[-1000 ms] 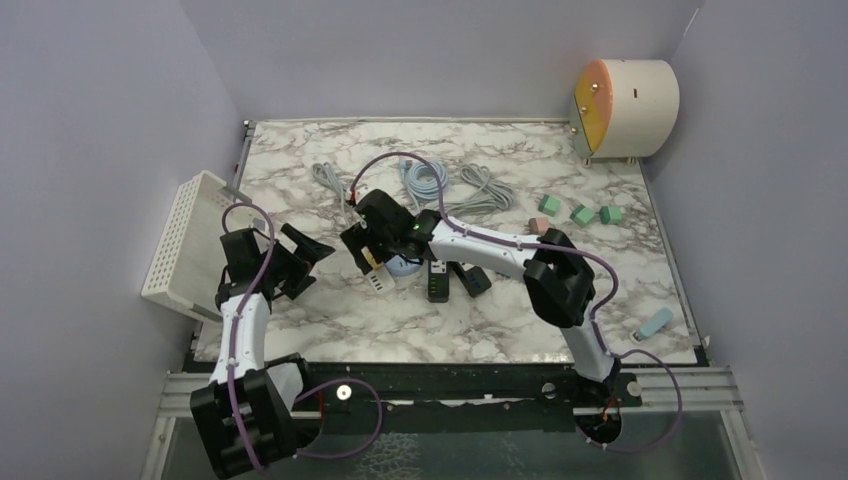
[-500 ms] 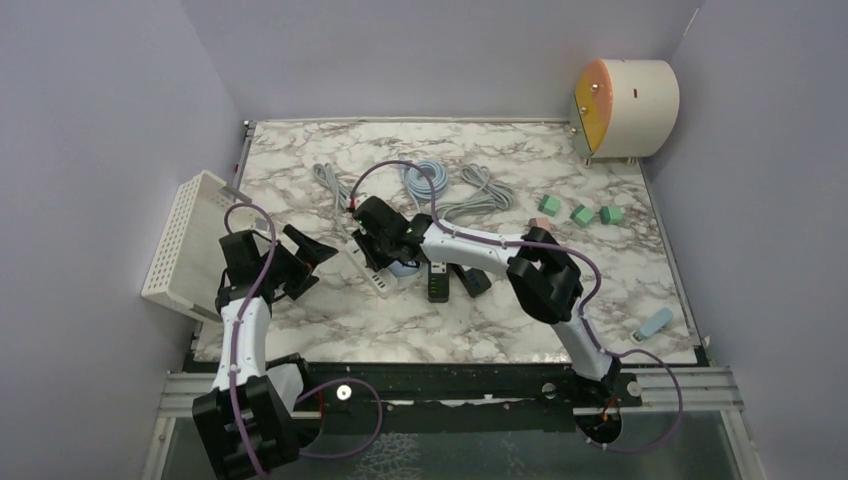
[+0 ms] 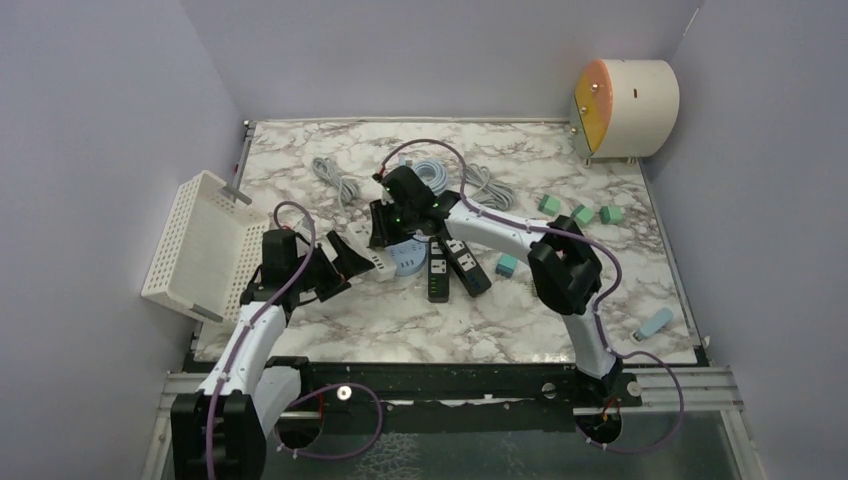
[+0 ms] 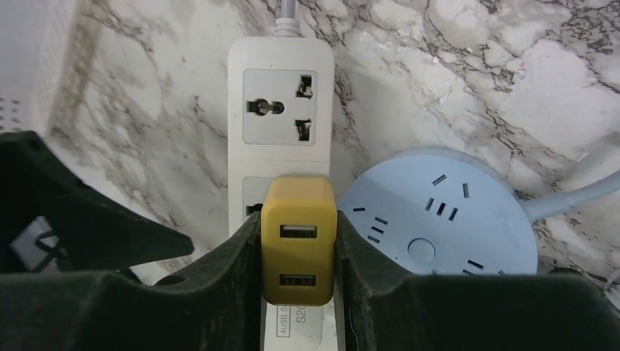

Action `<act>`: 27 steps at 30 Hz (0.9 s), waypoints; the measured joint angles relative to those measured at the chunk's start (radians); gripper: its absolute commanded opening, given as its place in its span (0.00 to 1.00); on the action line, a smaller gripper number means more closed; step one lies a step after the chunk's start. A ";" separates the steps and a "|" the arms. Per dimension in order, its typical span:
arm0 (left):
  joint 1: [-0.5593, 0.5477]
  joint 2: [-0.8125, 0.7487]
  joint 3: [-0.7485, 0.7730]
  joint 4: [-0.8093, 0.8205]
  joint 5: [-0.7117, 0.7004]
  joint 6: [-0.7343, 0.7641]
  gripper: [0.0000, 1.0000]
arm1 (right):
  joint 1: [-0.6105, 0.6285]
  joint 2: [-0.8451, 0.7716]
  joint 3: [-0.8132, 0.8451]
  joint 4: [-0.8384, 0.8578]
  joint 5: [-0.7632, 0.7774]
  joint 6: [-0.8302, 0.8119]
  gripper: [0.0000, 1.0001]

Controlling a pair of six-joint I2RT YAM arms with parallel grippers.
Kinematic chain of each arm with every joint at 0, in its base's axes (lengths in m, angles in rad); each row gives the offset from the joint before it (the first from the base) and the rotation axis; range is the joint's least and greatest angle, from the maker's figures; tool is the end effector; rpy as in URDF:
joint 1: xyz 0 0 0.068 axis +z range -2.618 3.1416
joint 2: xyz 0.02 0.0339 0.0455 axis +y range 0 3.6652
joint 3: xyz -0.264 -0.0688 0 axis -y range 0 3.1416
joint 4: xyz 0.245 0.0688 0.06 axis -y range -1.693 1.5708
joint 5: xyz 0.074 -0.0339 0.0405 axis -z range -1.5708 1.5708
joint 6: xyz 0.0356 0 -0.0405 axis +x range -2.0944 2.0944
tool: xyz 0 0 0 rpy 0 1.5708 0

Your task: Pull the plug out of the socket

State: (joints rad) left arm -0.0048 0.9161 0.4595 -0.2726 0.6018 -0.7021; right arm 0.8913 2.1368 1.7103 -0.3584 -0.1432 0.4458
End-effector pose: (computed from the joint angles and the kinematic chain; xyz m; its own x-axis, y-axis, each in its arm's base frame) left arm 0.1826 -0.0210 0.1999 -0.7839 -0.5286 -0.3257 -0.1050 0.6299 -0.7696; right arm 0.3019 0.3818 0.2124 -0.7601 -0.2617 -0.5948 -0.5604 0.7274 0.3960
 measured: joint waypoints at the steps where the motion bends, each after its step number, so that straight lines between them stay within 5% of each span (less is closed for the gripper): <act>1: -0.005 0.000 -0.007 0.004 -0.005 -0.005 0.99 | -0.011 -0.012 -0.003 0.004 -0.015 0.016 0.01; 27: -0.150 0.088 0.022 0.251 -0.061 -0.119 0.99 | -0.047 -0.087 -0.027 0.074 -0.200 0.150 0.01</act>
State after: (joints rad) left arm -0.1543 1.0039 0.4816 -0.0219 0.5411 -0.8207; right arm 0.8444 2.0495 1.6829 -0.2848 -0.3431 0.5957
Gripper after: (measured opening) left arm 0.989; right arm 0.350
